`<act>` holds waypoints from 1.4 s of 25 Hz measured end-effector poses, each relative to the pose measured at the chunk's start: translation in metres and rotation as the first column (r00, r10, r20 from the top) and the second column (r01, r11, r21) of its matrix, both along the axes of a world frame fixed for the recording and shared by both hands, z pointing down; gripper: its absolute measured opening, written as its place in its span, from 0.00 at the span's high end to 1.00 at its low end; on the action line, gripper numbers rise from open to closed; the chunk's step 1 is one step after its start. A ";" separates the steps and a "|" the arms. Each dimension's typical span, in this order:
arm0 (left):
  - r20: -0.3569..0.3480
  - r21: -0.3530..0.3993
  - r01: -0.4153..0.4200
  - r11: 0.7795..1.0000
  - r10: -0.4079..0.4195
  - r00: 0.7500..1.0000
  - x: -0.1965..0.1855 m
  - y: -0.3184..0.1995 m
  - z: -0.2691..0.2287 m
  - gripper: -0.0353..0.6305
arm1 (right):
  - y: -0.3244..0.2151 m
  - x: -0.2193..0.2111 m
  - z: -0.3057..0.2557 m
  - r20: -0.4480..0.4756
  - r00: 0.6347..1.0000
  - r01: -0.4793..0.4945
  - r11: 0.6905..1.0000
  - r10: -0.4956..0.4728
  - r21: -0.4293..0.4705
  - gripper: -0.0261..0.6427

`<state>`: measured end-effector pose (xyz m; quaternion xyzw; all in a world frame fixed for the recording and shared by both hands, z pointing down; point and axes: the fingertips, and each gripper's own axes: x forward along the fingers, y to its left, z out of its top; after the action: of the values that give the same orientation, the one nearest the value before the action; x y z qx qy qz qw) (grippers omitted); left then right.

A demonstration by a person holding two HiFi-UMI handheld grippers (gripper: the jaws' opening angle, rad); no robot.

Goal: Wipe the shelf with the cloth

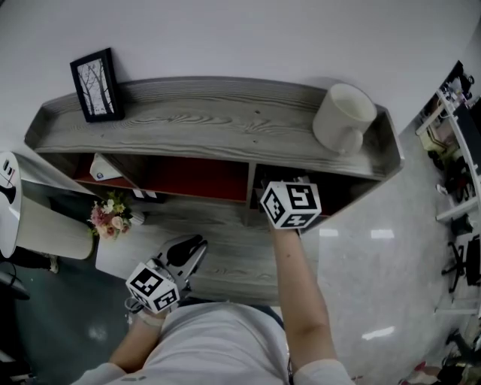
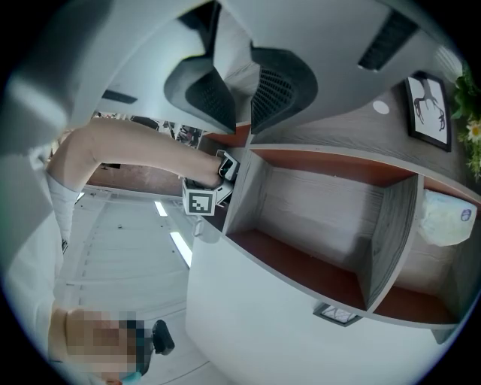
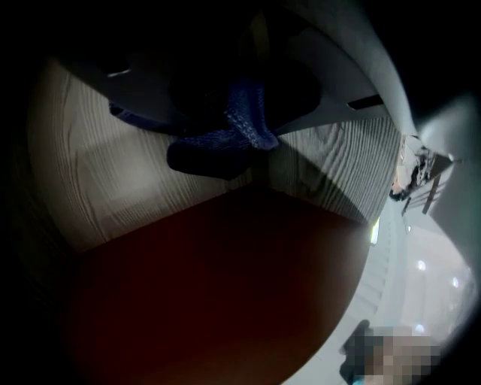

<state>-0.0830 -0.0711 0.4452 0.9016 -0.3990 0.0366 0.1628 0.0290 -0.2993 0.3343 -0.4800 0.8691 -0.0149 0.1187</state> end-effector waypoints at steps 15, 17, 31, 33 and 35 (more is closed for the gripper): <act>0.011 -0.003 -0.046 0.999 0.046 0.999 0.018 -0.004 0.003 0.87 | -0.008 0.099 0.063 -0.042 0.973 -0.229 0.957 0.225 -0.177 0.86; 0.012 -0.002 -0.059 0.998 0.059 0.998 0.023 -0.004 0.003 0.87 | -0.009 0.121 0.066 -0.019 0.963 -0.267 0.943 0.269 -0.198 0.86; 0.030 -0.013 -0.106 0.994 0.106 0.994 0.038 -0.004 0.005 0.87 | -0.012 0.177 0.137 -0.062 0.898 -0.418 0.800 0.436 -0.430 0.86; 0.031 -0.018 -0.101 0.995 0.101 0.994 0.035 -0.004 0.006 0.87 | -0.014 0.173 0.143 -0.085 0.903 -0.413 0.798 0.421 -0.438 0.86; 0.029 -0.021 -0.097 0.995 0.098 0.995 0.034 -0.004 0.007 0.87 | -0.014 0.169 0.142 -0.115 0.902 -0.423 0.797 0.416 -0.432 0.86</act>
<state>-0.0491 -0.0746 0.4526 0.9177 -0.3567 0.0622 0.1637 0.1978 -0.3132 0.4765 -0.6745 0.7150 -0.1839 -0.0005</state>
